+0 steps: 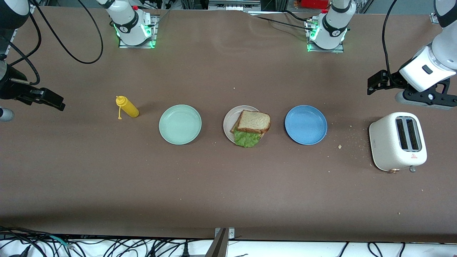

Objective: Make sandwich in beige plate with both arms

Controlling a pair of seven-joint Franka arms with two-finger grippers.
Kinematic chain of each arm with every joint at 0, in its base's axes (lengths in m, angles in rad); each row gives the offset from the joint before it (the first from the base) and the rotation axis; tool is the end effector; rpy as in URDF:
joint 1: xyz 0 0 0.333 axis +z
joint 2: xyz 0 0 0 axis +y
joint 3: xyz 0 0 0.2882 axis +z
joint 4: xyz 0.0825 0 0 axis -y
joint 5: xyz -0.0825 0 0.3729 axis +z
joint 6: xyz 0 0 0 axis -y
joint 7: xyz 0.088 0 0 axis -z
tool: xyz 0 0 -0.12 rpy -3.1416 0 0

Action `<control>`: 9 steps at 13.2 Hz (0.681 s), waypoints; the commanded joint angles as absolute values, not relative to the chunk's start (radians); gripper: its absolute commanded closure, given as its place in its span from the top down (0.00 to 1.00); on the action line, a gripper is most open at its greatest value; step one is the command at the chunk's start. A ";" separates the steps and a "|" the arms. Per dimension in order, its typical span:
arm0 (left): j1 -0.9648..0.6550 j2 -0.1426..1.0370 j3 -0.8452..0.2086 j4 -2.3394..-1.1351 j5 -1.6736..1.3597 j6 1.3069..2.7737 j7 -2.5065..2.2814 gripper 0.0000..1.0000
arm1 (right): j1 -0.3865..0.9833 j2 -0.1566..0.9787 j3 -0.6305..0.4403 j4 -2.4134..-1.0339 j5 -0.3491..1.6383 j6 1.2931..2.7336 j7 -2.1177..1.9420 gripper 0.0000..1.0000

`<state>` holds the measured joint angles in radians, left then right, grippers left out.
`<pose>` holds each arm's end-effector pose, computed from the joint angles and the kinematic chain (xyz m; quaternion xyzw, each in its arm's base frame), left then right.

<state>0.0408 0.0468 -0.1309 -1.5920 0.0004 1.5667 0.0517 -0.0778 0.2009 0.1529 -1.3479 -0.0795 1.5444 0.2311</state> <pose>0.5505 -0.0483 0.5482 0.9968 -0.0708 -0.0359 0.0022 0.5959 0.0260 0.5706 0.9965 -0.0804 0.0026 0.0244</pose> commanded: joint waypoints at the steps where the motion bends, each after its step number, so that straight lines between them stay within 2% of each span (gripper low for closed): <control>1: 0.048 0.034 -0.127 -1.589 -0.015 1.552 0.071 1.00 | -0.078 0.193 0.153 -1.355 -0.061 1.552 0.241 1.00; 9: 0.038 0.038 -0.132 -1.557 -0.015 1.555 0.072 1.00 | -0.078 0.192 0.153 -1.347 -0.063 1.551 0.239 1.00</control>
<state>0.0392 0.0450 -0.1318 -1.5712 0.0004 1.5674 0.0517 -0.0777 0.2009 0.1529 -1.3474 -0.0785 1.5472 0.2311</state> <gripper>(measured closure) 0.000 0.000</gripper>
